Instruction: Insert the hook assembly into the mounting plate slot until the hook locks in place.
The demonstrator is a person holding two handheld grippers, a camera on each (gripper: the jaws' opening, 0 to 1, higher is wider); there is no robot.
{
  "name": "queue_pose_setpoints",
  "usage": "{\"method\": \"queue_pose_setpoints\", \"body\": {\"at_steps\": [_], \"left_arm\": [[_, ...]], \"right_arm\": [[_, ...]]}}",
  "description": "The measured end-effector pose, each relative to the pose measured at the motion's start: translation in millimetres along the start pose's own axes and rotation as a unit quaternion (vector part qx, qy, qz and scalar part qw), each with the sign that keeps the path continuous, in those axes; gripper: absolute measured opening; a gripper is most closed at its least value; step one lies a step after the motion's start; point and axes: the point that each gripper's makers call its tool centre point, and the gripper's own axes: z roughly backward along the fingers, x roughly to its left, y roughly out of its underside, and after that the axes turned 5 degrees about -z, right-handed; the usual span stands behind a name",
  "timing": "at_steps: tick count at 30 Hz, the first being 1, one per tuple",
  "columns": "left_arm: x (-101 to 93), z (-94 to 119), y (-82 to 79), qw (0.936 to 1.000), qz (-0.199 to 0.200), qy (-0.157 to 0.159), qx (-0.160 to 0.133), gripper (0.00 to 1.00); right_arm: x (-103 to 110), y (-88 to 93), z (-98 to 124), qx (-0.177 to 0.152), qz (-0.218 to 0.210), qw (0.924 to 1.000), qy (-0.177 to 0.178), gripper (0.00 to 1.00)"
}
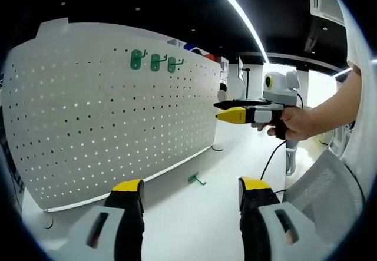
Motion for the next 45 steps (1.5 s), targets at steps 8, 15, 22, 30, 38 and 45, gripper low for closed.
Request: {"method": "queue_pose_setpoints", "body": {"at_steps": [8,15,22,30,38,45], "left_arm": [[-0.3,0.5,1.1,1.0000,0.000,0.000,0.002,0.67],[1.7,2.6,2.9,1.0000,0.003,-0.003,0.004,0.67],[3.3,3.4,3.9,1.0000,0.007,-0.005,0.005,0.67],[5.8,6.2,8.1,0.9999,0.008,-0.008,0.009,0.67],[7.7,10.3,13.5,0.9998,0.009,-0.014,0.013,0.67],[10.9,16.0,20.0,0.9996,0.009,-0.019,0.021,0.67]], "right_arm": [[-0.2,11.5,11.7,0.013,-0.004,0.9999,-0.001,0.61],[2.9,24.5,20.8,0.028,-0.014,0.9995,-0.009,0.62],[7.1,37.6,27.8,0.044,-0.027,0.9986,-0.014,0.62],[8.6,45.9,36.0,0.054,-0.031,0.9979,-0.018,0.62],[9.9,55.9,45.8,0.067,-0.037,0.9969,-0.017,0.62],[9.9,64.2,52.6,0.080,-0.040,0.9959,-0.016,0.62]]}}
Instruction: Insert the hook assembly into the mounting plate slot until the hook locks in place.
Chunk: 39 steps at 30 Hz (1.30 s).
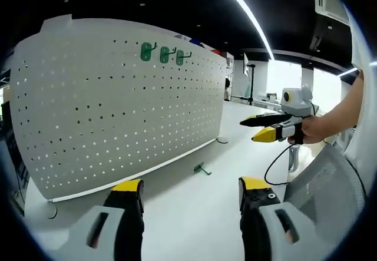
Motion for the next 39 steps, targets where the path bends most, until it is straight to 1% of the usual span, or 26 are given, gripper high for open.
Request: {"method": "queue_pose_setpoints", "body": {"at_steps": [23,26,33,39], "left_arm": [[2.1,5.2,11.4,0.9999,0.009,-0.005,0.009,0.67],[2.1,5.9,12.1,0.9999,0.010,-0.005,0.009,0.67],[2.1,6.9,14.1,0.9998,0.014,-0.007,0.010,0.67],[0.0,7.5,19.0,0.9998,0.015,-0.005,0.014,0.66]], "right_arm": [[-0.1,23.6,10.4,0.039,-0.002,0.9992,0.001,0.63],[-0.8,24.9,11.9,0.042,-0.005,0.9991,0.003,0.63],[-1.4,35.8,16.2,0.057,-0.011,0.9983,0.007,0.63],[-1.3,41.1,18.5,0.063,-0.015,0.9979,0.009,0.63]]}}
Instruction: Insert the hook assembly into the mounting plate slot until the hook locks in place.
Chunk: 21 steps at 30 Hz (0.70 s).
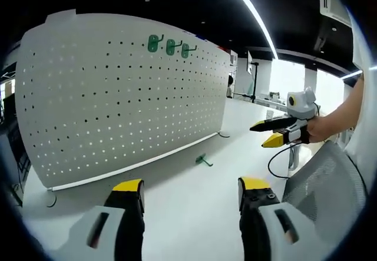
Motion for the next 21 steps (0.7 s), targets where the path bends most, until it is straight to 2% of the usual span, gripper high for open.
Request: {"method": "queue_pose_setpoints", "body": {"at_steps": [12,21], "left_arm": [[0.2,1.6,4.8,1.0000,0.004,0.001,0.003,0.66],[0.6,-10.1,-5.3,0.9999,-0.007,0.010,0.002,0.66]], "right_arm": [[-0.5,8.1,1.5,0.009,-0.008,0.9999,0.004,0.63],[0.5,8.4,1.0,0.010,-0.008,0.9999,0.002,0.63]]}}
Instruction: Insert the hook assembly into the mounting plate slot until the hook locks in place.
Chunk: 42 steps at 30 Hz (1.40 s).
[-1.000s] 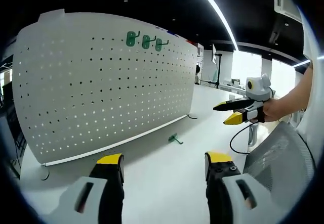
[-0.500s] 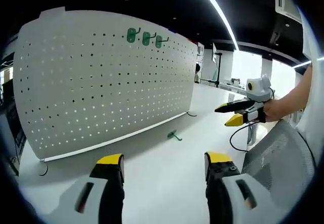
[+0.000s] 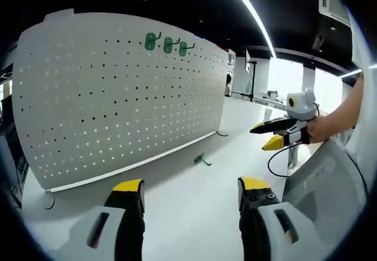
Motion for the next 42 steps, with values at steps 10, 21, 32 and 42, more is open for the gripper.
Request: {"method": "queue_pose_setpoints", "body": {"at_steps": [10,21,32,42], "left_arm": [[-7.8,-21.5,-5.6,0.9963,-0.064,0.051,0.026,0.67],[-14.0,-45.6,-3.2,0.9864,-0.114,0.098,0.067,0.68],[-21.3,-69.3,-3.3,0.9741,-0.153,0.136,0.097,0.68],[-22.5,-90.1,-5.0,0.9646,-0.173,0.161,0.118,0.69]], "right_arm": [[-1.3,0.1,1.1,-0.001,-0.003,1.0000,0.002,0.63],[-3.2,0.0,1.7,-0.003,-0.010,0.9999,0.005,0.63],[-3.0,-0.5,2.7,-0.003,-0.013,0.9999,0.004,0.62],[-2.0,1.4,2.1,0.001,-0.020,0.9998,0.000,0.63]]}}
